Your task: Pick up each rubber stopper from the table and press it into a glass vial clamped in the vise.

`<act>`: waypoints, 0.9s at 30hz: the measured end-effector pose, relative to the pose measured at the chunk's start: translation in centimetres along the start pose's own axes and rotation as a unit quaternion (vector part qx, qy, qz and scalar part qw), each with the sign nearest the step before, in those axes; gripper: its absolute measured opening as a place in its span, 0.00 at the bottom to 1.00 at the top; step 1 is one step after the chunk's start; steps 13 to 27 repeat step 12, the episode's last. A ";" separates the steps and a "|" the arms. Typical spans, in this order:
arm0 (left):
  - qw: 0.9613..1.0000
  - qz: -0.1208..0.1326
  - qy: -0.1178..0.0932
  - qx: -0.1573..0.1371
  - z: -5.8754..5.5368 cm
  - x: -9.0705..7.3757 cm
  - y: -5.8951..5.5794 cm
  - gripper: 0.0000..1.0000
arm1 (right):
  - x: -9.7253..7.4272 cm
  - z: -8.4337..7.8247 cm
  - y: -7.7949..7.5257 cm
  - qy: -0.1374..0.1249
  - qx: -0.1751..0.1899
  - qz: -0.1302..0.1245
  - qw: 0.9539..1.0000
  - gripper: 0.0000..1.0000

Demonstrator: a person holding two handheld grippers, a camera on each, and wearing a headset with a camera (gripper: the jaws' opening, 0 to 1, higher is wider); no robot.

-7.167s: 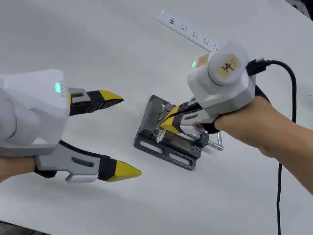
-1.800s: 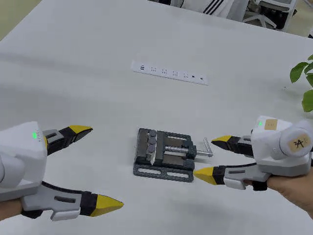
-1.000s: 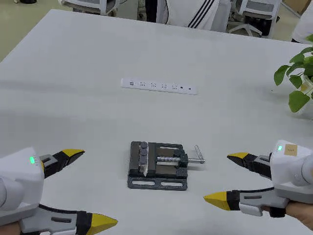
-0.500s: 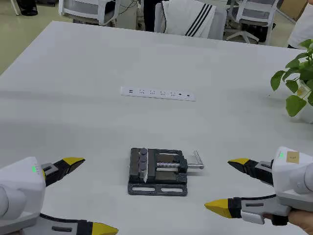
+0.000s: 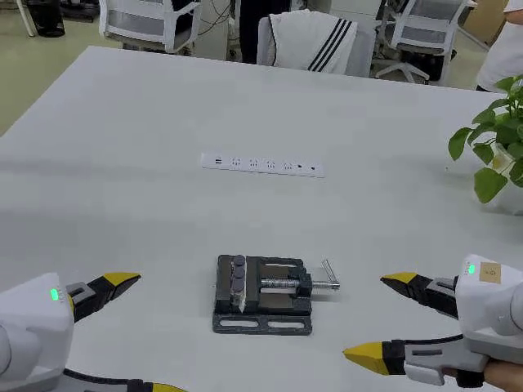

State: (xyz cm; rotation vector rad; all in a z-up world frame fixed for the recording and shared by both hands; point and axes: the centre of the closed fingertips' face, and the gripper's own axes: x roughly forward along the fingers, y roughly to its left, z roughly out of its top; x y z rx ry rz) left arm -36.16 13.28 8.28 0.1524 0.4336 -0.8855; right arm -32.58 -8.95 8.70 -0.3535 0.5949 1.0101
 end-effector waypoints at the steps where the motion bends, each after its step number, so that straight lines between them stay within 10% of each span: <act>1: 1.000 0.000 0.000 0.000 0.1 0.0 -0.1 0.99 | 0.0 0.0 0.0 0.000 0.000 0.000 1.000 0.74; 27: 1.000 0.000 0.000 0.003 0.7 -0.1 -0.8 0.99 | -0.1 0.3 0.4 -0.001 -0.005 0.003 1.000 0.75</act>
